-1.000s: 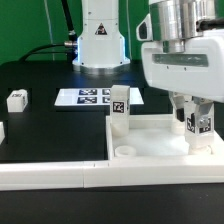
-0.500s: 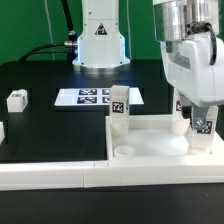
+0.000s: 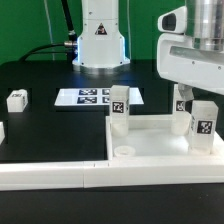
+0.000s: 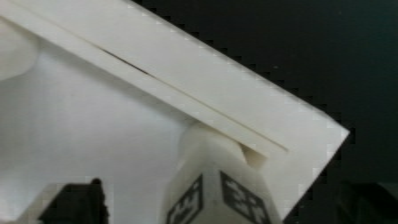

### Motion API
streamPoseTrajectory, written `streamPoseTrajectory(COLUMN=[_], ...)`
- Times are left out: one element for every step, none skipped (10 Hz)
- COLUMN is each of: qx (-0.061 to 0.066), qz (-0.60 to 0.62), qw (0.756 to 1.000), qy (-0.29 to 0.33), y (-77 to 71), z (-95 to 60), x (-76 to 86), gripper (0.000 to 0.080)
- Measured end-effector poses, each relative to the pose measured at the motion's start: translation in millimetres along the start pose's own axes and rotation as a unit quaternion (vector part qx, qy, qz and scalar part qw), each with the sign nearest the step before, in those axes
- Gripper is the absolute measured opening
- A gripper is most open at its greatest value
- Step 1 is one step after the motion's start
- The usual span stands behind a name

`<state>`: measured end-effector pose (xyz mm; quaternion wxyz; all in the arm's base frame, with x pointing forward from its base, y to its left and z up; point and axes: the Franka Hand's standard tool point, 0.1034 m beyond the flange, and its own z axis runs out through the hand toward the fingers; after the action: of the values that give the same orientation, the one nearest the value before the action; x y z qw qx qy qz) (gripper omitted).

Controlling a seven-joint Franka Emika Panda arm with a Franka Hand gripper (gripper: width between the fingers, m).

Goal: Assemble square table

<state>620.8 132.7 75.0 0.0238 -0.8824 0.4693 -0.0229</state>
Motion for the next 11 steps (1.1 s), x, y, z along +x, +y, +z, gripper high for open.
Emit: streamPoseTrajectory(qx=[0.000, -0.001, 0.000, 0.004, 0.011, 0.011, 0.011, 0.011, 0.012, 0.012, 0.012], qz=[-0.045, -0.096, -0.168, -0.223, -0.257, -0.239, -0.239, -0.236, -0.197, -0.155, -0.121], qw=[0.999, 0.995, 0.986, 0.975, 0.966, 0.971, 0.971, 0.971, 0.980, 0.988, 0.993], qy=[0.000, 0.001, 0.002, 0.009, 0.017, 0.016, 0.016, 0.015, 0.014, 0.013, 0.013], y=[0.6, 0.8, 0.3, -1.3, -1.9, -1.9, -1.8, -1.7, -1.4, -0.6, -0.5], z=[0.4, -0.4, -3.5, -4.2, -3.6, -3.1, -3.1, -2.8, -2.3, -2.1, -1.9], x=[0.6, 1.3, 3.2, 5.8, 8.6, 7.9, 8.3, 8.2, 7.7, 8.7, 8.8], gripper=[0.0649, 0.0649, 0.0649, 0.0649, 0.0649, 0.0649, 0.0552, 0.0411, 0.0411, 0.0292, 0.0292])
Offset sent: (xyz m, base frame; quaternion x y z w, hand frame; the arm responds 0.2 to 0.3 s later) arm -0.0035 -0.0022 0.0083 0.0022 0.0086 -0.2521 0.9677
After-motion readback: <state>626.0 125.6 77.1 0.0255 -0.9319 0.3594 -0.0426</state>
